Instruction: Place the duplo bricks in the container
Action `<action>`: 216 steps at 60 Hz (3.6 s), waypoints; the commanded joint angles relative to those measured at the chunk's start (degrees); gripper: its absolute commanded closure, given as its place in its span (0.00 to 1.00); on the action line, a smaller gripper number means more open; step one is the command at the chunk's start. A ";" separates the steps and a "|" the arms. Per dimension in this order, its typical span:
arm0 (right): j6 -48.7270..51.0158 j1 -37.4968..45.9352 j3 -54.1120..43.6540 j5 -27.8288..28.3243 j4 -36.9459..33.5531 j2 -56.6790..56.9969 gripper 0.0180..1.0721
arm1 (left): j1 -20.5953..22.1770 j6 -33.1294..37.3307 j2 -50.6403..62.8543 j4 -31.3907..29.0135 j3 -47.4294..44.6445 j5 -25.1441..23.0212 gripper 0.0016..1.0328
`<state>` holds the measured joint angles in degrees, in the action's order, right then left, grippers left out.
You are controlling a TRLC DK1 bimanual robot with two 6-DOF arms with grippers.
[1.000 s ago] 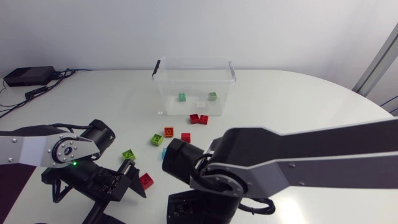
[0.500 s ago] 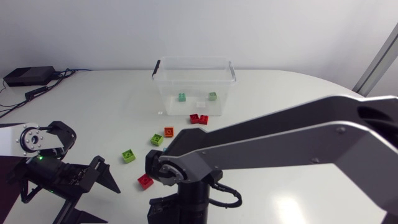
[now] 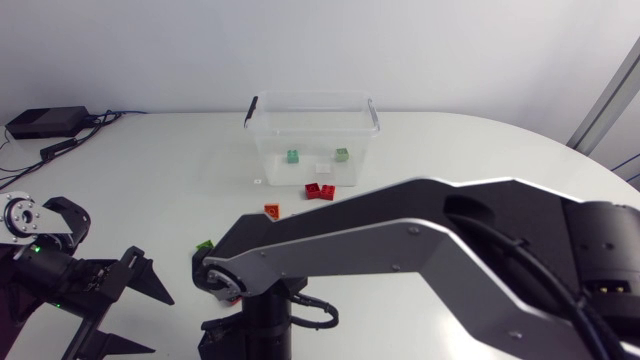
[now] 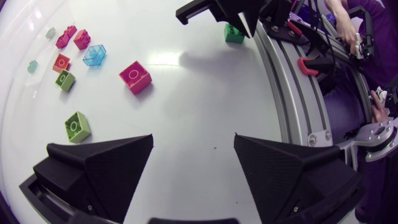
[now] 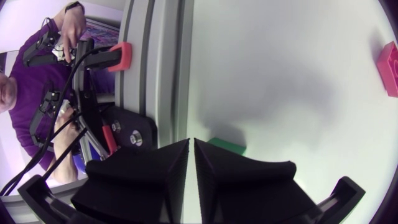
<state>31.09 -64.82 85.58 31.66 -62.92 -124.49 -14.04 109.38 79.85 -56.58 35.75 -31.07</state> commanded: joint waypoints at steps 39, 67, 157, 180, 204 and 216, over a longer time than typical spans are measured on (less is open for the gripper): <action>-11.14 2.59 -6.39 -18.83 11.76 17.26 0.25 | 11.67 -6.90 -5.50 1.73 -0.06 -2.94 0.11; -18.44 6.19 -5.07 -21.64 8.69 7.42 0.18 | 7.98 -5.06 -7.61 1.47 -1.91 -3.56 0.11; -21.86 10.76 -2.79 -25.07 6.75 4.52 0.31 | 4.02 -1.19 -7.26 0.94 -2.52 -3.65 0.11; -18.96 10.68 -0.68 -25.24 7.37 2.85 0.62 | 2.88 -0.05 -6.38 0.94 -2.61 -3.65 0.11; -20.11 9.53 4.07 -25.51 4.47 0.30 0.35 | 2.44 0.22 -6.73 0.59 -2.70 -3.56 0.11; -20.81 9.53 6.35 -25.51 3.41 -1.99 0.35 | 1.83 0.92 -6.64 0.41 -2.88 -3.56 0.11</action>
<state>11.75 -55.02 90.17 6.13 -58.48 -124.01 -11.64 108.07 72.79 -55.20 34.41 -34.06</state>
